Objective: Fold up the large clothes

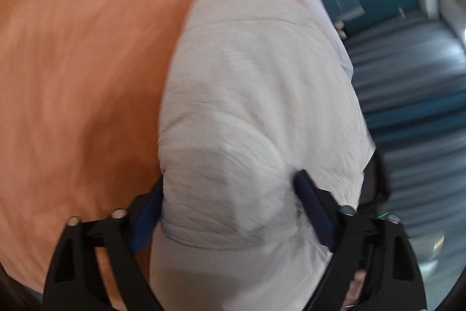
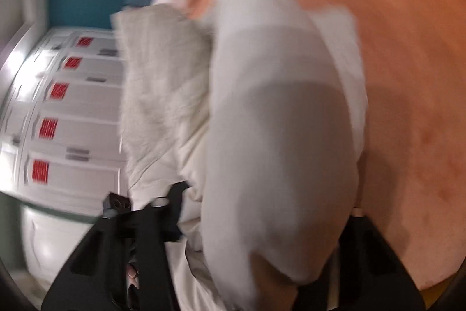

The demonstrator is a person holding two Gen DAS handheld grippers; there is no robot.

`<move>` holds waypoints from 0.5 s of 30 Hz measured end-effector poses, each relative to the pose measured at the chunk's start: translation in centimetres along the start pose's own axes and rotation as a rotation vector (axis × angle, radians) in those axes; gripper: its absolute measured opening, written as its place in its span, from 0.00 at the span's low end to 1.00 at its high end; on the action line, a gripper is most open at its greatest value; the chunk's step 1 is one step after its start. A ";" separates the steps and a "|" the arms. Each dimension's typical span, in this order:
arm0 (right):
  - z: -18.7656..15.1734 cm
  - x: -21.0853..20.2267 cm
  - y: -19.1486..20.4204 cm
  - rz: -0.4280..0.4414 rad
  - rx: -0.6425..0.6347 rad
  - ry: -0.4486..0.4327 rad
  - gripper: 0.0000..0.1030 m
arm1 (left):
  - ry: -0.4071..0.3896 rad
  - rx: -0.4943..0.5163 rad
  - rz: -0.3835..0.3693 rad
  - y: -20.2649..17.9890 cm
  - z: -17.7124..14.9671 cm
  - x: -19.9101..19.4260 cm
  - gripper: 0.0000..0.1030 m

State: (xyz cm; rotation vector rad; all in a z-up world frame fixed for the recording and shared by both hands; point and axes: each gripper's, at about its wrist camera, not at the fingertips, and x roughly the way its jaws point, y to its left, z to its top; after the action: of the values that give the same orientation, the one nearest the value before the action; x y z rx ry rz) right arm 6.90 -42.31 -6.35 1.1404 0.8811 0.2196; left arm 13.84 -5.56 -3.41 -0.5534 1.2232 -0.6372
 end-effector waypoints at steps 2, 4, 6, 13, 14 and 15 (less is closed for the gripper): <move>0.1 -0.2 2.6 0.060 -0.059 -0.018 0.28 | -0.056 0.084 0.009 -2.2 0.5 -1.7 0.63; 0.4 -0.2 5.5 0.117 -0.116 -0.047 0.27 | -0.102 0.095 -0.019 -2.9 1.7 -3.4 0.59; 0.9 0.0 8.7 0.174 -0.172 -0.071 0.27 | -0.170 0.130 -0.031 -3.8 3.5 -5.9 0.57; 4.5 6.9 15.2 0.086 -0.255 -0.143 0.68 | -0.398 0.239 0.164 -4.3 9.8 -11.1 0.73; 5.0 9.0 13.8 -0.052 -0.275 -0.107 0.68 | -0.396 0.254 0.264 -3.5 10.3 -10.0 0.80; 5.3 10.6 12.4 -0.191 -0.267 -0.086 0.64 | -0.361 0.267 0.397 -2.3 10.7 -8.5 0.78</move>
State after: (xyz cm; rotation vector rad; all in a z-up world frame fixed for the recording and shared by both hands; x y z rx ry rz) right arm 20.96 -34.50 -0.27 0.8070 0.8509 0.1256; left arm 22.05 -0.67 6.64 -0.1795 0.8548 -0.3356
